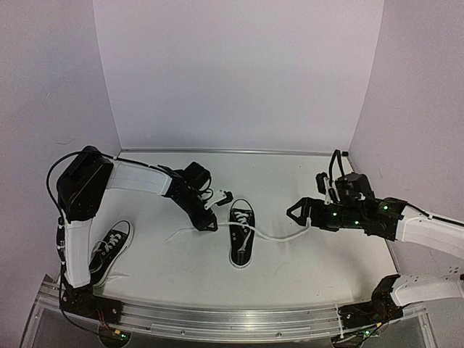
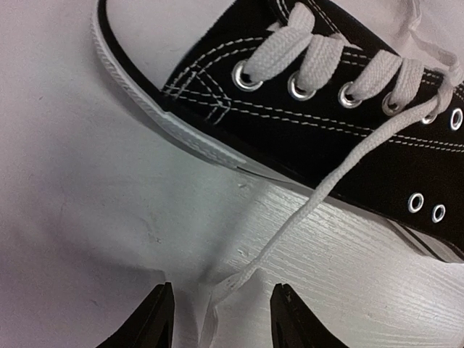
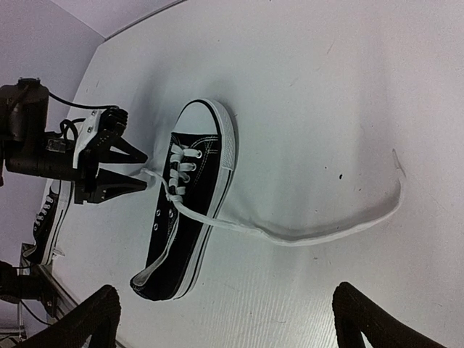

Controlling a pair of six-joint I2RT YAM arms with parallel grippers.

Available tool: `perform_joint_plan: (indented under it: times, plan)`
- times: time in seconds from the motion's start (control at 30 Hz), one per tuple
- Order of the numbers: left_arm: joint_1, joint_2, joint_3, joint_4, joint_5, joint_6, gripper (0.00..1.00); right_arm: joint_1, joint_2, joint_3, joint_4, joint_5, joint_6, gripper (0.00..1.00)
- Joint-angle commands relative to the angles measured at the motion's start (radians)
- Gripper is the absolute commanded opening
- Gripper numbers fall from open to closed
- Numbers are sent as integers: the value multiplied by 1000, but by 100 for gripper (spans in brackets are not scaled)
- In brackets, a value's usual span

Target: Tie the shoes

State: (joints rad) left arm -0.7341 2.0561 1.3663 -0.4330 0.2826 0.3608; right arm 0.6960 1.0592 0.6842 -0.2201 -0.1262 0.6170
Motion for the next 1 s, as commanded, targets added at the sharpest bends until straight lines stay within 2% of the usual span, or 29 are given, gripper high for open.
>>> perform_joint_plan:
  times: [0.0, 0.1, 0.2, 0.23, 0.4, 0.57, 0.63, 0.77, 0.97]
  plan:
    - [0, 35, 61, -46, -6, 48, 36, -3, 1, -9, 37, -7, -15, 98]
    - [-1, 38, 61, -47, -22, 44, 26, -3, 3, -7, 37, -6, -17, 98]
    - [-1, -2, 36, -19, -29, 12, 3, -3, 17, 1, 38, -9, -22, 98]
    - [-1, -21, 22, -3, -14, 1, 0, -2, 26, 4, 41, -13, -25, 98]
    - [-4, -141, -95, 186, 129, -90, 0, -3, 112, 30, 72, -73, -53, 96]
    - [-38, -167, -126, 331, 194, -172, 0, -3, 222, 65, 144, -145, -77, 80]
    - [-58, -159, -118, 363, 199, -188, 0, -3, 272, 101, 171, -180, -87, 73]
    - [-95, -138, -97, 399, 188, -190, 0, -2, 378, 172, 210, -245, -98, 64]
    - [-114, -136, -90, 427, 182, -189, 0, -2, 506, 249, 295, -312, -81, 56]
